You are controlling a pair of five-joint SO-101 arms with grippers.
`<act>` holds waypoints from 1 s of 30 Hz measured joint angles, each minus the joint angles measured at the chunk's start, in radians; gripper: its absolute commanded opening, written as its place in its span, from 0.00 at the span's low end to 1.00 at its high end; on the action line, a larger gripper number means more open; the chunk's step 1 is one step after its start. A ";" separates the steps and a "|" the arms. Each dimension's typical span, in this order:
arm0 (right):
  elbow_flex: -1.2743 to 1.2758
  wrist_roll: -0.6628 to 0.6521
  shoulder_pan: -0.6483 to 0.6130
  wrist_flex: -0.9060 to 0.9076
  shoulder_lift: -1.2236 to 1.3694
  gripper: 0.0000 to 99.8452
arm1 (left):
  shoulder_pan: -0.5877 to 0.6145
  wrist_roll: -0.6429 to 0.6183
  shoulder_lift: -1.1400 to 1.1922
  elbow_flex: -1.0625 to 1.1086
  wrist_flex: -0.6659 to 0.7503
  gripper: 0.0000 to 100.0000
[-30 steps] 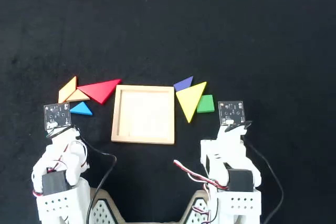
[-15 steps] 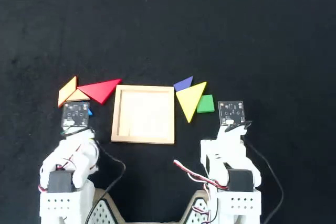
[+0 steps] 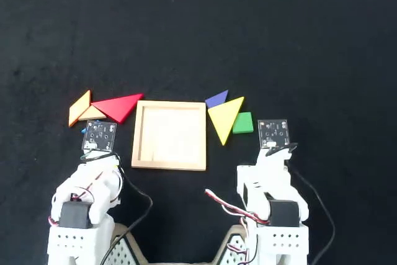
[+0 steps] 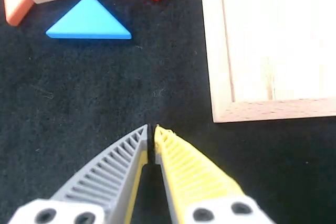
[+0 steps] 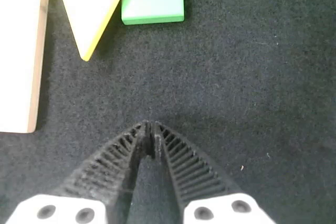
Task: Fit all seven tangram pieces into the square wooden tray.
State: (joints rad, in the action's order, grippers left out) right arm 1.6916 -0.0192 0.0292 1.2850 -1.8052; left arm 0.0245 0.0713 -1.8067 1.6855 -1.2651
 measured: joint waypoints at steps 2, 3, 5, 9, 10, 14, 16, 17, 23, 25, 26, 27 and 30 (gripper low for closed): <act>0.000 0.000 0.000 0.000 0.000 0.01 | 0.000 0.000 0.000 0.000 0.000 0.04; 0.000 0.000 0.000 0.000 0.000 0.01 | 0.000 0.000 0.000 0.000 0.000 0.04; 0.000 0.000 0.000 0.000 0.000 0.01 | 0.000 0.000 0.000 0.000 0.000 0.04; 0.000 0.000 0.000 0.000 0.000 0.01 | 0.000 0.000 0.000 0.000 0.000 0.04; 0.000 0.000 0.000 0.000 0.000 0.01 | -0.003 0.000 0.000 0.000 0.000 0.04; 0.000 0.000 0.003 -0.071 0.000 0.01 | -0.003 0.000 0.000 0.000 0.084 0.04; 0.000 0.000 0.006 -0.186 0.000 0.01 | -0.003 0.000 0.000 0.000 0.196 0.04; 0.000 0.000 0.008 -0.256 0.000 0.01 | -0.003 0.000 0.000 0.000 0.252 0.04; 0.000 0.000 0.006 -0.809 0.000 0.01 | -0.003 0.043 0.000 -0.009 0.522 0.04; 0.000 0.002 0.003 -1.008 0.000 0.01 | -0.002 0.107 0.000 -0.009 0.591 0.04; 0.000 0.002 -0.012 -1.097 0.000 0.01 | 0.006 0.149 0.000 -0.011 0.612 0.04; 0.000 0.002 -0.026 -1.165 0.000 0.01 | 0.017 0.190 0.000 -0.014 0.631 0.04; 0.000 0.002 -0.035 -1.243 0.000 0.01 | 0.034 0.275 0.000 -0.014 0.727 0.04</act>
State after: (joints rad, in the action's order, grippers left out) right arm 1.6916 -0.0176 -0.0061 0.0422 -1.8052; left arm 0.0583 0.3460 -1.8067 1.6717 -0.5378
